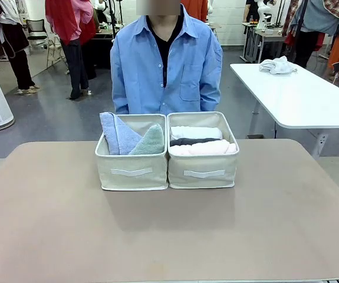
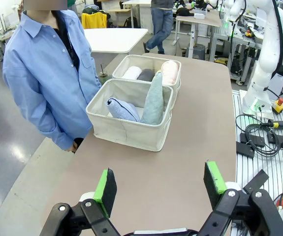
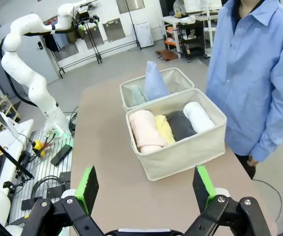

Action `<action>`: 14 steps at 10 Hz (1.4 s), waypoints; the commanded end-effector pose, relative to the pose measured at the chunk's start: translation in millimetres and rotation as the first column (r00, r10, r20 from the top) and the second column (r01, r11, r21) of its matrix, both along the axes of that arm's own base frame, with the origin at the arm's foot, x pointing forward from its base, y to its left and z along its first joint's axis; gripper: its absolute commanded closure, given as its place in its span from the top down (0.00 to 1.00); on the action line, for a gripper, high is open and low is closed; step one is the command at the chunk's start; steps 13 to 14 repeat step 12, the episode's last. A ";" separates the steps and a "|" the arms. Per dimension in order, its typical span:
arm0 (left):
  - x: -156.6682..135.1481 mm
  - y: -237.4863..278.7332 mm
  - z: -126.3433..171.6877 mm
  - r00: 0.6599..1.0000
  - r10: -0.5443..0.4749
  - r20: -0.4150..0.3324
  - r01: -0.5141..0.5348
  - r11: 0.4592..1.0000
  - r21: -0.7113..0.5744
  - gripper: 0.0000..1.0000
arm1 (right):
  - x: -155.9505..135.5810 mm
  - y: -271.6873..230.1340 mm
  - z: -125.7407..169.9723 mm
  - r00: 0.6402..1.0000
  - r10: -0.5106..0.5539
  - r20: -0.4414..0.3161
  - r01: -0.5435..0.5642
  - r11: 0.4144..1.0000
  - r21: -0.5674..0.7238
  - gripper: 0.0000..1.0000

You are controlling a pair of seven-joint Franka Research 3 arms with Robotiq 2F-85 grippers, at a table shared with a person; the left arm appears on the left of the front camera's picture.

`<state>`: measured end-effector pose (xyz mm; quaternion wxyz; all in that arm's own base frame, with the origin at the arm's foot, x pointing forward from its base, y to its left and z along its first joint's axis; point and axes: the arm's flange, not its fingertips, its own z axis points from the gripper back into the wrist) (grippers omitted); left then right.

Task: Sort the towels based on their folding style.
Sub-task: Pick up another triangle-folded towel from the table and place it in the left Fabric basket.

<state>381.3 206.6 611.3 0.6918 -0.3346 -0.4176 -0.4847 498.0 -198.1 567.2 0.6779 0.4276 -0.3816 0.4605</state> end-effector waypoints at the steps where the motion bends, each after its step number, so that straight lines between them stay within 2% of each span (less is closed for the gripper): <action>1: -1.7 -0.3 -1.2 1.000 -0.009 0.027 0.009 1.000 -0.006 0.93 | 4.4 1.2 2.4 1.000 0.002 -0.015 -0.002 1.000 -0.003 1.00; 14: -1.7 -0.3 -1.2 1.000 -0.009 0.027 0.009 1.000 -0.006 0.93 | 4.4 1.2 2.4 1.000 0.002 -0.015 -0.002 1.000 -0.003 1.00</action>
